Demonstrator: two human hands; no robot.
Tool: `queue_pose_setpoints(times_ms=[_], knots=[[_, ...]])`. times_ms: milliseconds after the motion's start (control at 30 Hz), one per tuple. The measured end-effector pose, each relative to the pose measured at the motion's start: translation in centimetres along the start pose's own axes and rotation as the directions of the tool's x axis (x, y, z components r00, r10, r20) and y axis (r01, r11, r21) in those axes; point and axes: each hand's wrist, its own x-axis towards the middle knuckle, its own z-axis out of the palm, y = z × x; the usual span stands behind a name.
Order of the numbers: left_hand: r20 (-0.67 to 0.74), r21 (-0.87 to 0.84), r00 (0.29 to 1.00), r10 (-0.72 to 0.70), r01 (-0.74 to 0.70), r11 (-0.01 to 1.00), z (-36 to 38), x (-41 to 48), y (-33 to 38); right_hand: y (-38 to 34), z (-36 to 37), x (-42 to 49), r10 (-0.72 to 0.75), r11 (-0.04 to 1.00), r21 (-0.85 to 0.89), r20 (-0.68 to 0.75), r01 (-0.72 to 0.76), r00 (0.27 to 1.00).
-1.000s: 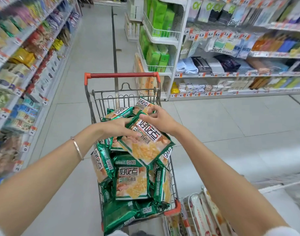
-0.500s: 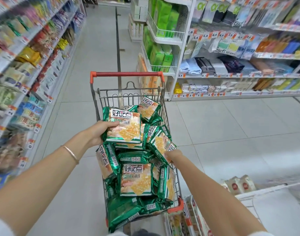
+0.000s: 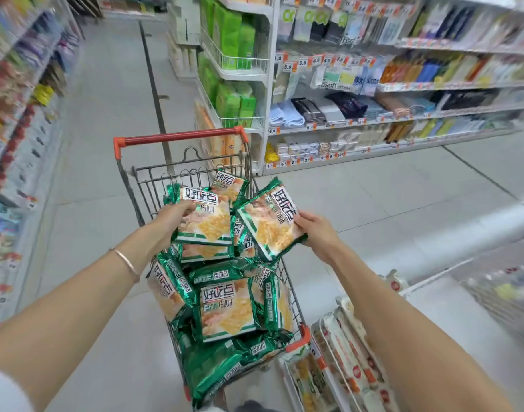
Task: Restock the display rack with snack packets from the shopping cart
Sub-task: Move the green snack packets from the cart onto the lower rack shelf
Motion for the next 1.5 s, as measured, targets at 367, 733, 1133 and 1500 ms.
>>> queue_pose_setpoints(times_ms=[367, 733, 1133, 1500], knots=[[0.587, 0.326, 0.795, -0.154, -0.058, 0.944, 10.4, -8.1, 1.4, -0.3, -0.2, -11.6, -0.254, 0.931, -0.299, -0.125, 0.207, 0.959], [0.808, 0.165, 0.588, 0.038, -0.289, 0.943, 32.4, -13.5, 1.5, 5.2, -15.3, -23.3, 0.203, 0.91, 0.41, -0.308, -0.063, 0.93], [0.921, 0.132, 0.362, 0.143, -0.635, 0.762, 54.7, -8.4, -3.4, 17.2, -33.2, -18.2, -0.041, 0.981, 0.099, -0.743, 0.169, 0.669], [0.95, 0.032, 0.015, 0.312, -0.998, -0.048, 58.5, -3.9, -3.6, 21.1, -35.9, -14.7, -0.166, 0.986, -0.138, -0.668, 0.098, 0.726]])
